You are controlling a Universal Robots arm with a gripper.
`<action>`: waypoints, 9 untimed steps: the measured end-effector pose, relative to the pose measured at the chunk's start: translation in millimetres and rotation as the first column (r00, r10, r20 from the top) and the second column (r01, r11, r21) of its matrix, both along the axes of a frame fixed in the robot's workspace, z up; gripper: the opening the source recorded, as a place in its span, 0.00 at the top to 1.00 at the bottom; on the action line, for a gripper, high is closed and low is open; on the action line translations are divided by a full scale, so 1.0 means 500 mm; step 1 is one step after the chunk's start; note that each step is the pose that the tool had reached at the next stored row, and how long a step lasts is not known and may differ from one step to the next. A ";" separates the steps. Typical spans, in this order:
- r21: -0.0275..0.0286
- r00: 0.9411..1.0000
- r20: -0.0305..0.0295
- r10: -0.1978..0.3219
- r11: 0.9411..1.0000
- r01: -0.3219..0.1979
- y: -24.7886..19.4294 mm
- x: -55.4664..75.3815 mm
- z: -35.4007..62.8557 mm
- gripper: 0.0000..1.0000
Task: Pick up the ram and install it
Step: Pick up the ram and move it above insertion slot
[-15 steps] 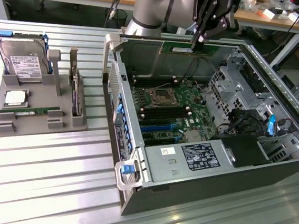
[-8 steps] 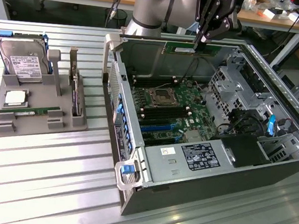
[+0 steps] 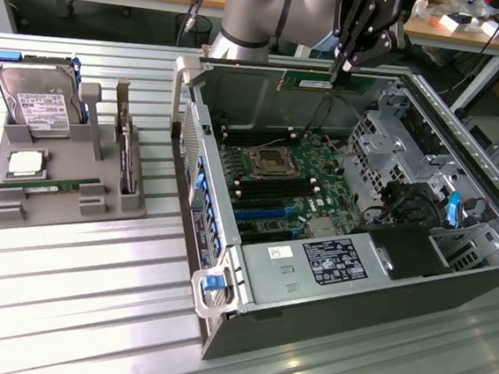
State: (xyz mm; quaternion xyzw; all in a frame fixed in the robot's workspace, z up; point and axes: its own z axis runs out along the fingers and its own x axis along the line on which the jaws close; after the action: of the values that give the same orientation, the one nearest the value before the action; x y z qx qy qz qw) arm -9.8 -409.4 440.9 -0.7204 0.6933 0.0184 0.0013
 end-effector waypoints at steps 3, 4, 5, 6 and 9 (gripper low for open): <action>0.000 1.000 0.000 0.000 1.000 0.000 0.0000 0.007 0.000 0.87; 0.000 1.000 0.000 0.000 1.000 0.000 0.0000 0.010 0.000 0.87; 0.000 1.000 0.000 0.000 1.000 0.000 0.0000 0.012 0.000 0.87; 0.000 1.000 0.000 0.000 1.000 0.000 0.0000 0.013 0.000 0.87; 0.000 1.000 0.000 0.000 1.000 0.000 0.0001 0.025 0.000 0.87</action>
State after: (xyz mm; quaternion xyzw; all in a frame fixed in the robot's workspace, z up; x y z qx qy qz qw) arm 2.7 -409.4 440.9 -0.7204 0.6933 0.0182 0.0012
